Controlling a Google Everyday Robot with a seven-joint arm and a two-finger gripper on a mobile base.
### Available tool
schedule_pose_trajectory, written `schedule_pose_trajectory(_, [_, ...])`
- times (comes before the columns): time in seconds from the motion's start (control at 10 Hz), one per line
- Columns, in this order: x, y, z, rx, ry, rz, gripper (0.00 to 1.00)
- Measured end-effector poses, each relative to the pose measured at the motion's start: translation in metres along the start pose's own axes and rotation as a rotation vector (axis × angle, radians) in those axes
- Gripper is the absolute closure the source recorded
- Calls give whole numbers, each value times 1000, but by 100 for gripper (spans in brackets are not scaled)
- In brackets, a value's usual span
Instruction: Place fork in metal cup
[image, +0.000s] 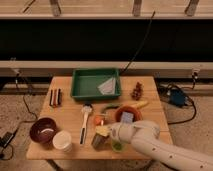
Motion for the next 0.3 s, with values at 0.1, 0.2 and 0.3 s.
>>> schedule_pose_trajectory(0.1, [2, -1, 0, 1, 4, -6, 20])
schedule_pose_trajectory(0.2, [4, 0, -1, 0, 9, -6, 20])
schedule_pose_trajectory(0.3, [4, -1, 0, 2, 10, -6, 20])
